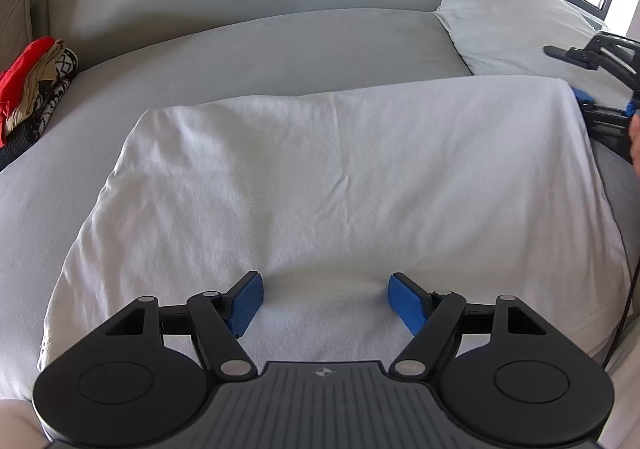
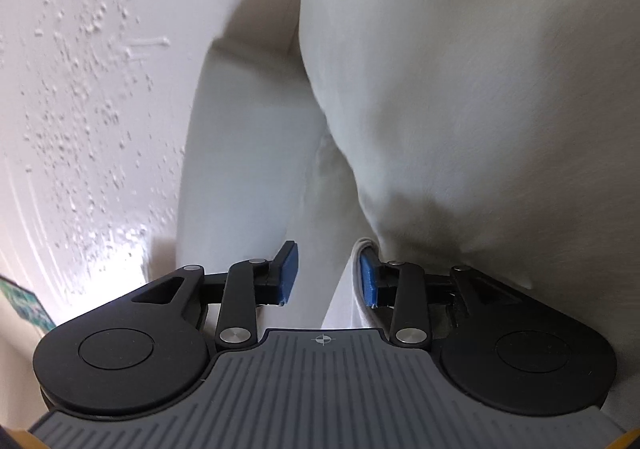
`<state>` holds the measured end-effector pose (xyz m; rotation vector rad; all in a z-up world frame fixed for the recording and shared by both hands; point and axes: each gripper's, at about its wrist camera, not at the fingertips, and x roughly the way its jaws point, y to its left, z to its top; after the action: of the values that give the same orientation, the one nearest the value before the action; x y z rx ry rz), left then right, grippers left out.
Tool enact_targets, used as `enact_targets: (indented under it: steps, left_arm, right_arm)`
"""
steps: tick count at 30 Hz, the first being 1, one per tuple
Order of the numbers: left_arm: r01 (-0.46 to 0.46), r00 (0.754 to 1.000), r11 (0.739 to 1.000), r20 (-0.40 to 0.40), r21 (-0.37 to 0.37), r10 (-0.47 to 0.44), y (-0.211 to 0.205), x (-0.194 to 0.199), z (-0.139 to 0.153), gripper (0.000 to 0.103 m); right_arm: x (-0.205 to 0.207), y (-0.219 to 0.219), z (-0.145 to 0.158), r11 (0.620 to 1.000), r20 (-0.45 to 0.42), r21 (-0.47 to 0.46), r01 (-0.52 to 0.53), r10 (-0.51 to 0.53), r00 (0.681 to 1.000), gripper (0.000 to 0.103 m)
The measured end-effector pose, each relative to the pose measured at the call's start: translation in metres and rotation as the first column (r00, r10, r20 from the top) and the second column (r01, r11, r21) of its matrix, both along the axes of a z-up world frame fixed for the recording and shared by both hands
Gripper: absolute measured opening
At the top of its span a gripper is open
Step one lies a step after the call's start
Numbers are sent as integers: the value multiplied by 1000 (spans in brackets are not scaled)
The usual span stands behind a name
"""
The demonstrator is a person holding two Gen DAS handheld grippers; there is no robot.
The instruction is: Fold clothes
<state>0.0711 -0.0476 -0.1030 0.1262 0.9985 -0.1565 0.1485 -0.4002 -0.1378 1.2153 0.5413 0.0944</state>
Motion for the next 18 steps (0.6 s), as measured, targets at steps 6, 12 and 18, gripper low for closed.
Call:
enact_targets:
  steps: [6, 12, 18]
  left_arm:
    - [0, 1000, 1000, 2, -6, 0, 1, -2, 0, 74]
    - [5, 1000, 1000, 10, -1, -5, 1, -4, -1, 74]
    - [11, 1000, 1000, 19, -4, -11, 1, -3, -1, 74]
  right_arm:
    - [3, 12, 21, 981, -19, -185, 65, -70, 997, 37]
    - [-8, 13, 36, 965, -3, -258, 46, -49, 999, 43]
    - [10, 61, 44, 882, -94, -428, -196, 172, 981, 24]
